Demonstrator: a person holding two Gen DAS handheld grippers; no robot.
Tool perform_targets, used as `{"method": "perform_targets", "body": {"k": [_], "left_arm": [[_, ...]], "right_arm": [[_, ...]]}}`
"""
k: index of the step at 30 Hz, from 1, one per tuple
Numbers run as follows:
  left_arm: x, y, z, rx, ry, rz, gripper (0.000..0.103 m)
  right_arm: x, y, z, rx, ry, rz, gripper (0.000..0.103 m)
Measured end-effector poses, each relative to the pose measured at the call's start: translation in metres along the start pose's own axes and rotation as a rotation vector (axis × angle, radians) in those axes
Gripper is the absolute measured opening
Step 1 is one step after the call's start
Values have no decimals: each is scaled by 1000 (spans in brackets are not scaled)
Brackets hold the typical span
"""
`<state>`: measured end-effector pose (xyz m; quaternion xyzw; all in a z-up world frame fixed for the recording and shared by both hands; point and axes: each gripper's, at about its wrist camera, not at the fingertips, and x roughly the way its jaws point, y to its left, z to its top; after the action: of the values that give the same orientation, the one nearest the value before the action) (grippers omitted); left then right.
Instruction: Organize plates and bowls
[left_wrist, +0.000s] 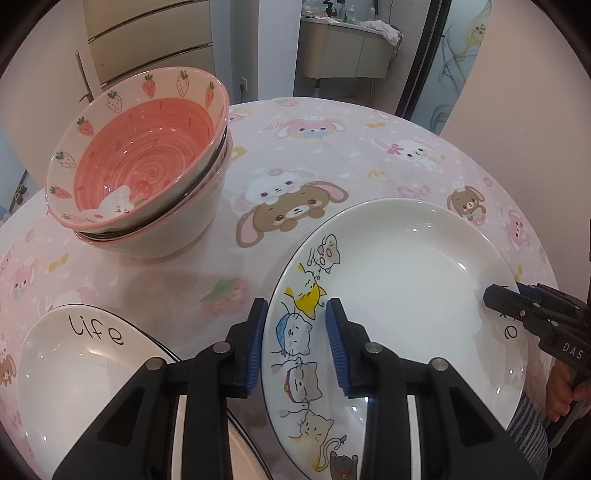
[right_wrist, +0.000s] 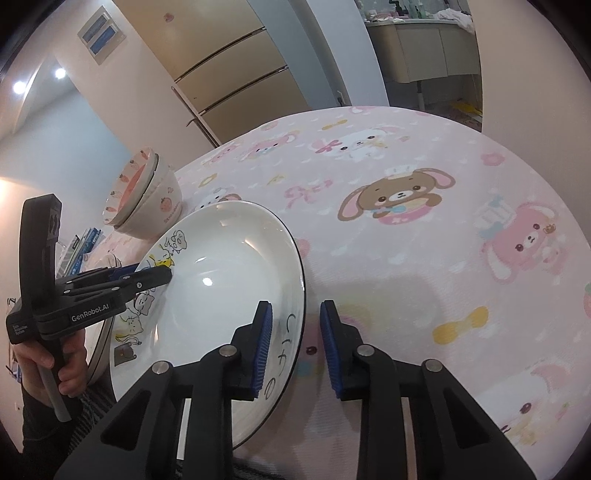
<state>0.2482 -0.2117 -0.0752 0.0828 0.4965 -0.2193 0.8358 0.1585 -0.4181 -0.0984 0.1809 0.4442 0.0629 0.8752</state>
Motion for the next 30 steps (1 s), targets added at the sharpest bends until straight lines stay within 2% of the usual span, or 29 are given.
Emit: {"method": "perform_targets", "body": {"k": [4,7,10,12,13,15,20,22,24,30], "left_arm": [[2,-1,2,7,18,-14,32],[8,-3,10,59,102,-69,42],[12,0,17,51,164,-108,41],[13,3,19,36,182,-108,34],[13,7,19,15,183,-116,27],[10,15,18,-23,178,-139,23],[9,13,15,3,155,-138,23],[12,10,17,42,178,-137,30],[13,7,17,60,189,-132,36],[10,12,14,-12,146,-101,27]], "right_arm": [[3,-6,1,38,25,60,16],[5,-7,2,59,35,82,15],[7,-9,1,88,44,113,13],[9,-13,2,120,53,140,13],[9,-14,2,124,56,147,13],[9,-14,2,129,57,153,13],[11,-11,4,109,80,155,16],[11,-8,7,53,98,150,16],[12,-10,8,53,109,156,16],[9,2,9,33,100,63,17]]}}
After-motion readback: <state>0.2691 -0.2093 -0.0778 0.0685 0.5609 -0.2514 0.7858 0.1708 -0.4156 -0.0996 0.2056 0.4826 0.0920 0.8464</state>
